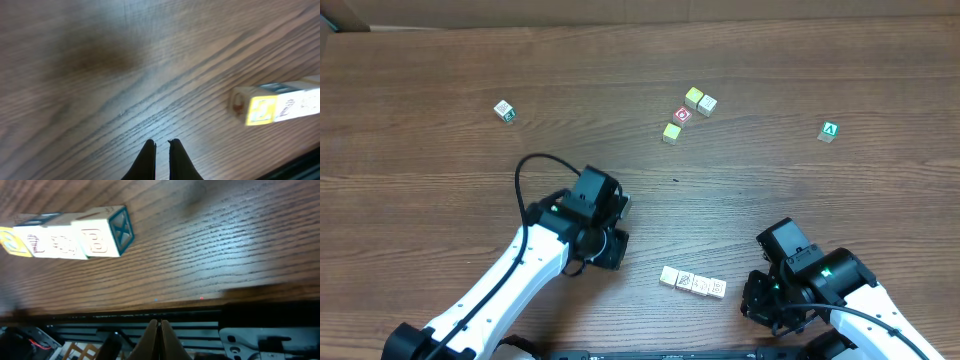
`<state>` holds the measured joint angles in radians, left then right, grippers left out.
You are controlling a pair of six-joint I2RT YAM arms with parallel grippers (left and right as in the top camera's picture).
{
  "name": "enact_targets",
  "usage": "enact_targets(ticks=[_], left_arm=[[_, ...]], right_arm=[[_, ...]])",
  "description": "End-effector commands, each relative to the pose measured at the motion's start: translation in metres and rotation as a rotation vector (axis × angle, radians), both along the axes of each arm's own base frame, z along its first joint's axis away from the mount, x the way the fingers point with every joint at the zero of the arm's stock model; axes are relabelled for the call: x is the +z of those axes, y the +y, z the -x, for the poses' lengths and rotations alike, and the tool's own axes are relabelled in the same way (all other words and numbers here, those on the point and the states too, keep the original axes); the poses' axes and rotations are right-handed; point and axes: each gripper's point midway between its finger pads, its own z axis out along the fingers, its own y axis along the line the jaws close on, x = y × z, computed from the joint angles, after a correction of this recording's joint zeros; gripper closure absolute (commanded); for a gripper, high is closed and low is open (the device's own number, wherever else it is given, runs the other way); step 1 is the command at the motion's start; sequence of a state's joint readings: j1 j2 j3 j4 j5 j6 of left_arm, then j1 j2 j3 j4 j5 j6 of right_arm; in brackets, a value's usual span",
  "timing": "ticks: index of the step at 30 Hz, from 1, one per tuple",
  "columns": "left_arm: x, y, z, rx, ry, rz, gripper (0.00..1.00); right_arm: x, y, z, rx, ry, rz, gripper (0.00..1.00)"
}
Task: Flip 4 blocks
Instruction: 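Push the row ends inward with both grippers to tighten the line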
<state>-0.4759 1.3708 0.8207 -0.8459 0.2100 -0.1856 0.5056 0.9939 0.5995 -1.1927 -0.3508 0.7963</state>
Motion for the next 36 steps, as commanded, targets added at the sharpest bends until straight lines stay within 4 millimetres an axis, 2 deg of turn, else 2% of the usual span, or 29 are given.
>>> enact_targets(ticks=[1, 5, 8, 12, 15, 20, 29, 36], left_arm=[[-0.018, -0.002, 0.016, -0.053, 0.038, 0.037, 0.96], [-0.024, -0.009, 0.016, -0.086, 0.017, 0.084, 0.96], [-0.022, -0.015, 0.009, -0.092, -0.013, 0.112, 0.96], [-0.019, -0.021, 0.005, -0.097, -0.031, 0.143, 0.96], [-0.019, -0.021, 0.004, -0.097, -0.033, 0.144, 0.96], [-0.019, -0.021, 0.005, -0.097, -0.029, 0.142, 0.96], [-0.023, -0.02, 0.006, -0.105, -0.017, 0.134, 0.96], [-0.037, -0.024, 0.015, -0.156, 0.028, 0.107, 0.96]], right_arm=[[-0.009, 0.001, 0.005, -0.034, 0.024, -0.009, 0.96], [-0.019, 0.011, 0.006, -0.033, 0.03, -0.072, 0.96], [-0.026, 0.023, 0.003, -0.027, 0.02, -0.146, 0.96], [-0.034, 0.028, -0.005, -0.028, 0.011, -0.153, 0.96], [-0.041, 0.025, -0.01, -0.04, 0.006, -0.121, 0.96], [-0.052, 0.01, -0.022, -0.063, -0.037, -0.007, 0.96], [-0.032, -0.005, -0.054, -0.021, -0.192, 0.151, 0.96], [-0.04, -0.001, -0.045, 0.023, -0.197, 0.231, 0.96]])
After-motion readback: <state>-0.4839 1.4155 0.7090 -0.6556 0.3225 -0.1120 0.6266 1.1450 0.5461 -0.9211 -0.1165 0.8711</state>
